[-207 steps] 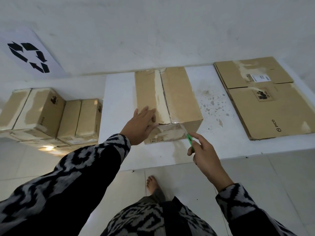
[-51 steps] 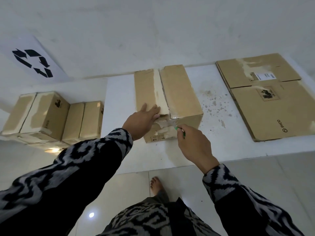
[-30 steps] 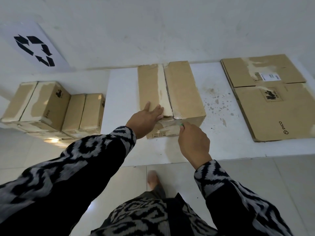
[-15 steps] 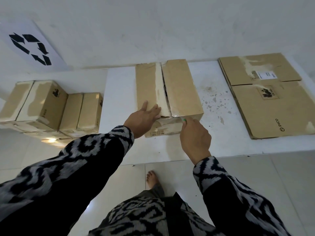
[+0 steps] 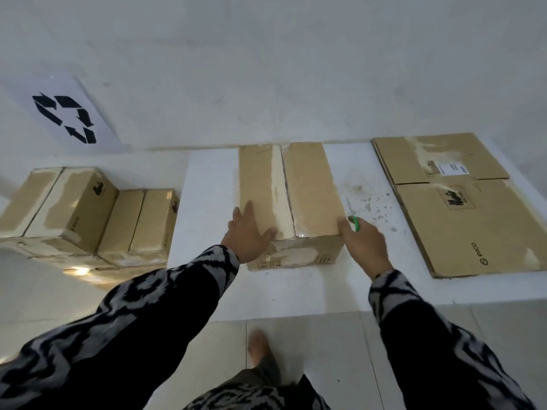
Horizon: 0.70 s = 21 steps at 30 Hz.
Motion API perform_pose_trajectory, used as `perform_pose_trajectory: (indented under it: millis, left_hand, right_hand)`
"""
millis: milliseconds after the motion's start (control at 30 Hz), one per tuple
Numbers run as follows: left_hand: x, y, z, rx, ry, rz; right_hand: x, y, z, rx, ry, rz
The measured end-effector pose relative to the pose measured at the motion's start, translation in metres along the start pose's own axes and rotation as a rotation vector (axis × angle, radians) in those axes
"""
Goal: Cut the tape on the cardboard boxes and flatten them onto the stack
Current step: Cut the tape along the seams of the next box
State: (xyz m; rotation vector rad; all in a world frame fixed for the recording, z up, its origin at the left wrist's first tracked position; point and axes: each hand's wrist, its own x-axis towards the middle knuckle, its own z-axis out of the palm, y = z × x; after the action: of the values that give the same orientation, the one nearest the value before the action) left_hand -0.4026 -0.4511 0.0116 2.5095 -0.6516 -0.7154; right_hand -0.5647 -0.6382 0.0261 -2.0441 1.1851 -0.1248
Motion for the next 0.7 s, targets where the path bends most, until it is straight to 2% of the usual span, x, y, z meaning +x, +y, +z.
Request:
perform_pose_trajectory:
  millis: [100,200,233,300,367,400,467,567,633,700]
  left_hand:
    - [0.026,-0.008,-0.026,0.186,0.022,0.007]
    - [0.033,-0.012,-0.055,0.251,0.100,-0.218]
    - [0.032,-0.014,-0.057,0.194,0.066,-0.305]
    - [0.028,-0.015,-0.048,-0.039,-0.039,-0.364]
    - [0.026,-0.010,-0.034,-0.277,-0.142,-0.315]
    - [0.028,-0.007,-0.027,-0.291,-0.154,-0.280]
    - [0.038,-0.001,-0.024,-0.170,-0.120,-0.218]
    - [0.068,0.003,-0.044,-0.035,0.076,-0.169]
    - [0.088,0.003,-0.060,0.105,0.192,-0.284]
    - [0.092,0.004,-0.062,0.144,0.110,-0.361]
  right_hand:
    - [-0.014,0.001,0.019,-0.080,0.056,0.008]
    - [-0.018,-0.003,0.018,-0.062,0.155,-0.002]
    - [-0.007,-0.009,0.012,-0.038,0.220,-0.035]
    - [0.024,-0.026,-0.001,-0.038,0.325,-0.097]
    - [0.059,-0.036,-0.014,-0.118,0.270,-0.097]
    - [0.072,-0.037,-0.019,-0.161,0.194,-0.075]
    - [0.086,-0.033,-0.021,-0.173,0.078,0.015]
    - [0.069,-0.017,-0.010,-0.155,0.085,0.083]
    - [0.053,-0.015,-0.006,-0.161,0.121,0.074]
    - [0.055,-0.016,-0.007,-0.146,0.170,0.019]
